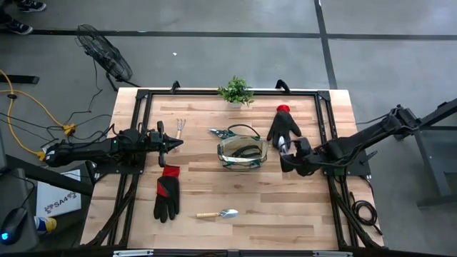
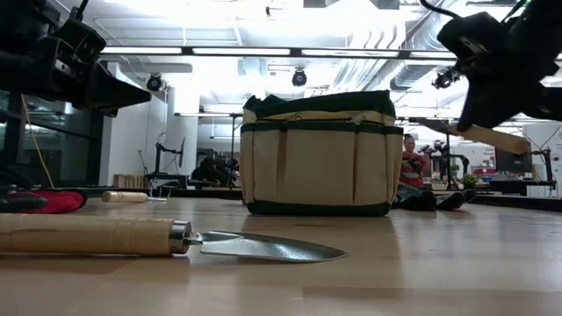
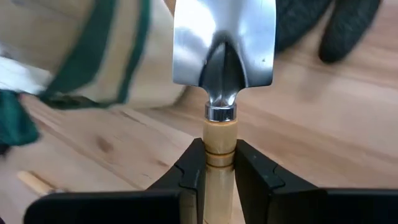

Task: Pick & Place Garden tools in Gardening bag
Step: Put the brown trowel into the gardening bag

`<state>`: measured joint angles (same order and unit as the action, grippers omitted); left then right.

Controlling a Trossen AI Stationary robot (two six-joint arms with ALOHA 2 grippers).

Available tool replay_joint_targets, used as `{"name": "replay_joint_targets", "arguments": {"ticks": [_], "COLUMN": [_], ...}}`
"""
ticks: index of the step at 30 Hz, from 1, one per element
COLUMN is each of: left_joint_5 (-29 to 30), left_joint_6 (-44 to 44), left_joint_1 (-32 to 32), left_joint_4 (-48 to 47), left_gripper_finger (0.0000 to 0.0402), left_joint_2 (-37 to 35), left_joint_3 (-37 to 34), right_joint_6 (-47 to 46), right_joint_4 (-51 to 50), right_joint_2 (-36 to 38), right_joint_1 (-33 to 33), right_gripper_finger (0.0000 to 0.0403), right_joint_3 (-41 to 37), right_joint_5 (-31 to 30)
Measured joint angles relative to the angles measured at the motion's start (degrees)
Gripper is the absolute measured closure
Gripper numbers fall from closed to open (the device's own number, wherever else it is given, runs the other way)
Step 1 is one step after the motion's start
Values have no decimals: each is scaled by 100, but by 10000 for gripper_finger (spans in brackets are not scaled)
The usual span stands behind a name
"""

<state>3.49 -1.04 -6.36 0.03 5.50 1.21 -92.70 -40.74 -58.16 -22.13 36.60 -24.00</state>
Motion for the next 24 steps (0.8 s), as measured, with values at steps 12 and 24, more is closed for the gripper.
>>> {"name": "replay_joint_targets", "arguments": {"ticks": [12, 24], "left_joint_5": [0, 0], "left_joint_6": [1, 2], "left_joint_1": [0, -1], "left_joint_4": [0, 0], "left_gripper_finger": [391, 391], "left_joint_2": [0, 0], "left_joint_3": [-2, -1], "right_joint_6": [1201, 3518], "right_joint_4": [588, 2040], "right_joint_2": [430, 848], "right_joint_1": [0, 366], "right_gripper_finger": [352, 352], "right_joint_3": [0, 0], "right_joint_5": [-1208, -2100]}}
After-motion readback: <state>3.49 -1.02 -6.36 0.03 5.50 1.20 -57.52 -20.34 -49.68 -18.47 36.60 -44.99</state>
